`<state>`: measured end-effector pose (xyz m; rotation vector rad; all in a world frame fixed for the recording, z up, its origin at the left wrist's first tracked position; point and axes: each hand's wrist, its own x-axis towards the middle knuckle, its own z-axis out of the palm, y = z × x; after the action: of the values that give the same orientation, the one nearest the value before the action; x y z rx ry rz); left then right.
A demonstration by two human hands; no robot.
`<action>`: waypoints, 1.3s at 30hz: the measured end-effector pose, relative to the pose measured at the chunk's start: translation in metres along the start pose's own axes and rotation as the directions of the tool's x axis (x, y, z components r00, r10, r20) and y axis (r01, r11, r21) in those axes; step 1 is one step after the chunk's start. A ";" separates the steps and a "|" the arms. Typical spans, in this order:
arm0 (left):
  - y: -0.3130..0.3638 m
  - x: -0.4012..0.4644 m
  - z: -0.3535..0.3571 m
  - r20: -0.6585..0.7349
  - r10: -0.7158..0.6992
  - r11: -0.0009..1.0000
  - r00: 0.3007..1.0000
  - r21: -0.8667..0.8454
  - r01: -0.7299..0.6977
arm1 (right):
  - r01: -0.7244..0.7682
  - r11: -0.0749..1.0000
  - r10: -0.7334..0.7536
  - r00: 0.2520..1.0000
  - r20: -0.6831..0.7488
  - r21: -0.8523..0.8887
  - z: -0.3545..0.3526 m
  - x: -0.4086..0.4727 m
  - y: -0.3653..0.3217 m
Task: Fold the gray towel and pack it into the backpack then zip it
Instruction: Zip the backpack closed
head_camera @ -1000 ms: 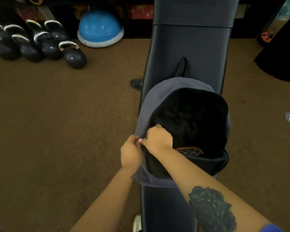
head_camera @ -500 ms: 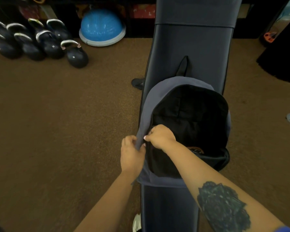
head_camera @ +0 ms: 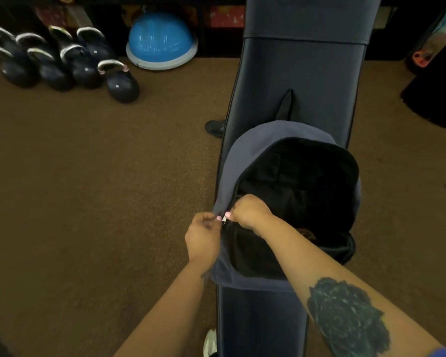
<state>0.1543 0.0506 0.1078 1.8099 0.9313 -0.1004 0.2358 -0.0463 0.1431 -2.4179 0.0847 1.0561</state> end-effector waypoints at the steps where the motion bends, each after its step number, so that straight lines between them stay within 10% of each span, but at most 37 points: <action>1: 0.001 0.001 0.002 -0.006 -0.060 0.995 0.998 -0.078 0.060 | 0.001 1.000 -0.001 1.000 -0.007 0.000 0.001 0.001 -0.001; 11: 0.016 -0.007 0.002 0.212 -0.152 0.923 0.965 -0.318 0.216 | -0.023 0.999 0.027 0.995 -0.100 0.037 0.009 0.004 0.000; 23: 0.015 -0.007 -0.011 0.185 -0.002 0.988 0.983 -0.153 0.030 | 0.027 0.998 -0.035 0.991 -0.132 -0.060 0.015 -0.004 -0.002; 32: 0.032 -0.018 -0.028 0.175 0.233 0.963 0.957 0.094 -0.252 | 0.417 0.834 -0.540 0.751 -0.380 -0.361 0.022 -0.057 -0.002; 39: 0.035 -0.021 -0.036 0.169 0.250 0.952 0.953 0.138 -0.274 | 0.392 0.771 -0.545 0.813 -0.204 -0.502 0.021 -0.048 -0.002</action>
<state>0.1496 0.0635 0.1601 2.0290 0.5826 -0.1441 0.1883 -0.0412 0.1653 -2.7731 -0.7001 0.4386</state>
